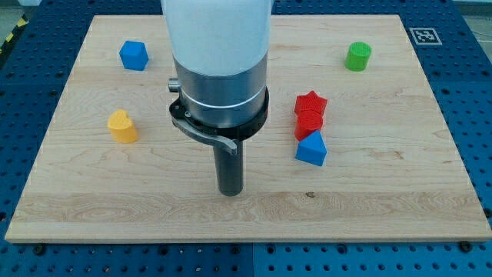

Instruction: Place the blue cube to the left of the blue triangle

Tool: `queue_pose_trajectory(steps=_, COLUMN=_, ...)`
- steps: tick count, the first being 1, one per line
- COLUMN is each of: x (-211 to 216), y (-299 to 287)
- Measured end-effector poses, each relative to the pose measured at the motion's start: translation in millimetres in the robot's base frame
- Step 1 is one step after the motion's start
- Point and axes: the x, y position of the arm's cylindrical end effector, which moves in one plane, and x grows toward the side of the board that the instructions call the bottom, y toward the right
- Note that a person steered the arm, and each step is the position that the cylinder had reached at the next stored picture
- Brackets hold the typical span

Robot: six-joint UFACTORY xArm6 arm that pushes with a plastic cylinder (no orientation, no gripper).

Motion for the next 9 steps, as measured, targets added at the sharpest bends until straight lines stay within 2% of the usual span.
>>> queue_pose_trajectory(steps=1, x=-26.0, y=-5.6)
queue_pose_trajectory(steps=3, x=-89.4, y=-52.2)
queue_pose_trajectory(steps=6, x=-120.4, y=-100.8)
queue_pose_trajectory(steps=9, x=-219.1, y=-102.1)
